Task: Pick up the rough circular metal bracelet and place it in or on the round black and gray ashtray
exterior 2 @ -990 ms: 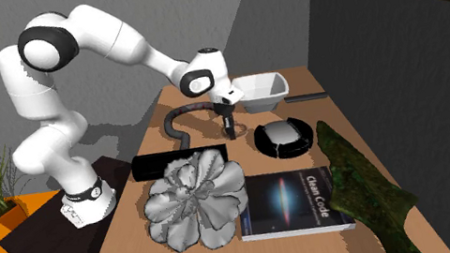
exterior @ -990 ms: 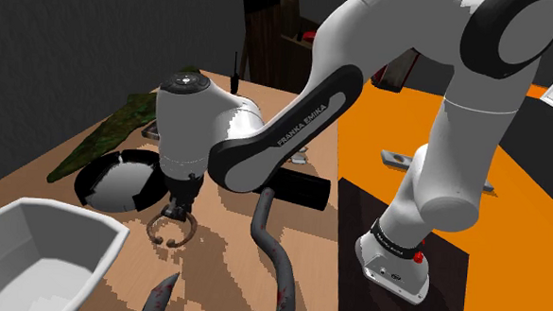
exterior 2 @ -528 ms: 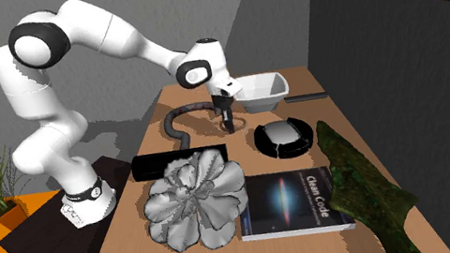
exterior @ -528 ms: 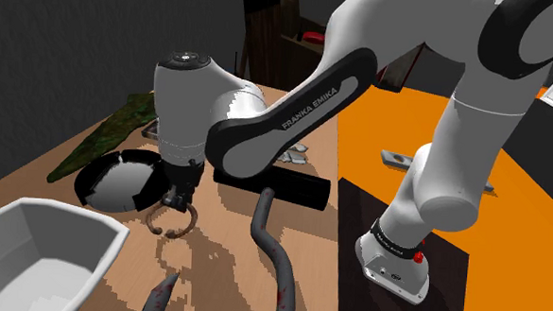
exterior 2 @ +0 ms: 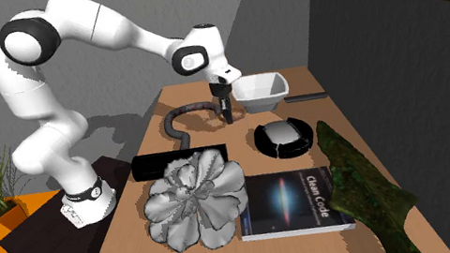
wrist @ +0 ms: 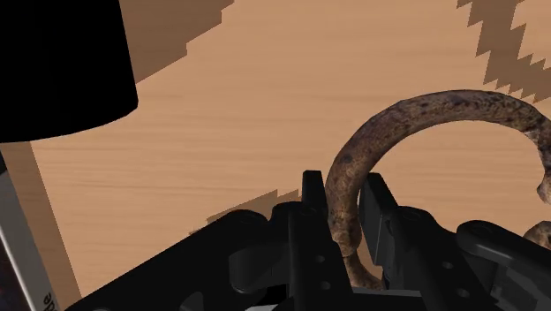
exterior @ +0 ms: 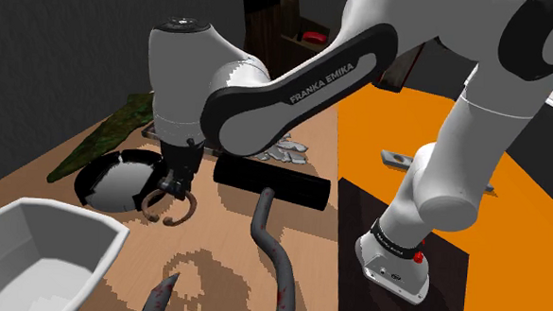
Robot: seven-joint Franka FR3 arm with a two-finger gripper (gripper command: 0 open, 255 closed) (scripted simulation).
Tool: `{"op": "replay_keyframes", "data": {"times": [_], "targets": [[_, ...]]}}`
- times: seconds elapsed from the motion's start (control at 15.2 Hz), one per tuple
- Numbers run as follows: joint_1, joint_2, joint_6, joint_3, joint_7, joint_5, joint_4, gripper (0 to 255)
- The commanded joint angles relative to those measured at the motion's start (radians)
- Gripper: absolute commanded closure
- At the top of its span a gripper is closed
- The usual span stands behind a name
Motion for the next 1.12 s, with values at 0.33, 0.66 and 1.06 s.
{"op": "replay_keyframes", "data": {"times": [0.33, 0.66, 1.06], "targets": [[-0.016, 0.108, -0.074, -0.027, -0.033, -0.046, 0.171, 255], [-0.015, 0.273, -0.144, -0.063, -0.069, -0.105, 0.393, 255], [0.011, 0.498, -0.267, -0.106, -0.128, -0.157, 0.738, 255]]}}
